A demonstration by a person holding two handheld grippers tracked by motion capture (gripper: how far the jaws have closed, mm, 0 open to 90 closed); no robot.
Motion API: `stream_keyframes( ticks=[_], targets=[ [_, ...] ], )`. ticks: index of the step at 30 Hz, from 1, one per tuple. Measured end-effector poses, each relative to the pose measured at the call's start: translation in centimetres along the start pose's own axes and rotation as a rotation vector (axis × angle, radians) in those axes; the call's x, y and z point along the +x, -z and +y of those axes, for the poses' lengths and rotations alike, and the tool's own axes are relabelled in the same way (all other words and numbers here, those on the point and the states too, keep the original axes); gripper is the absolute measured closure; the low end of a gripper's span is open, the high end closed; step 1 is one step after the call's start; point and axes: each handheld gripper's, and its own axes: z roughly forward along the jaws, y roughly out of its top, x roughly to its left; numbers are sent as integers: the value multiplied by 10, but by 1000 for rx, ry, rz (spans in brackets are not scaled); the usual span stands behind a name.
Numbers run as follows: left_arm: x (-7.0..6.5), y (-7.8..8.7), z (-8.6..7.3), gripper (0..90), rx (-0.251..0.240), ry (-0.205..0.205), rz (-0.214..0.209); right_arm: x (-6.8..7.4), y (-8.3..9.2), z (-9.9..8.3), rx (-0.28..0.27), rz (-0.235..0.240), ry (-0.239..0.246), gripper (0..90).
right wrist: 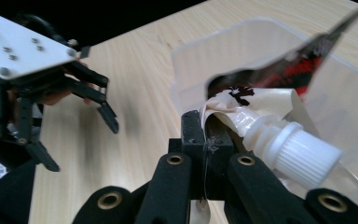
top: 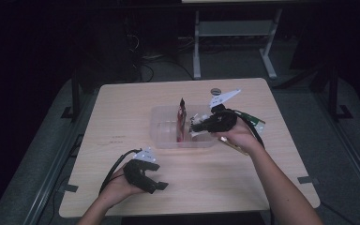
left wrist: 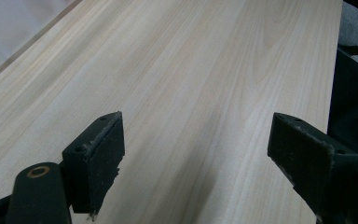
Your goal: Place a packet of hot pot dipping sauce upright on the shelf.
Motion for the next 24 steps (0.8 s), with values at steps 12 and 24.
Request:
stream_keyframes(
  ticks=[12,24],
  targets=[
    [0,-1,0,184,7,-5,-2,-14,-5,-3,10,-51,-29,885],
    [1,-2,0,184,9,-8,-7,-29,-12,7,22,-129,-31,865]
  ],
)
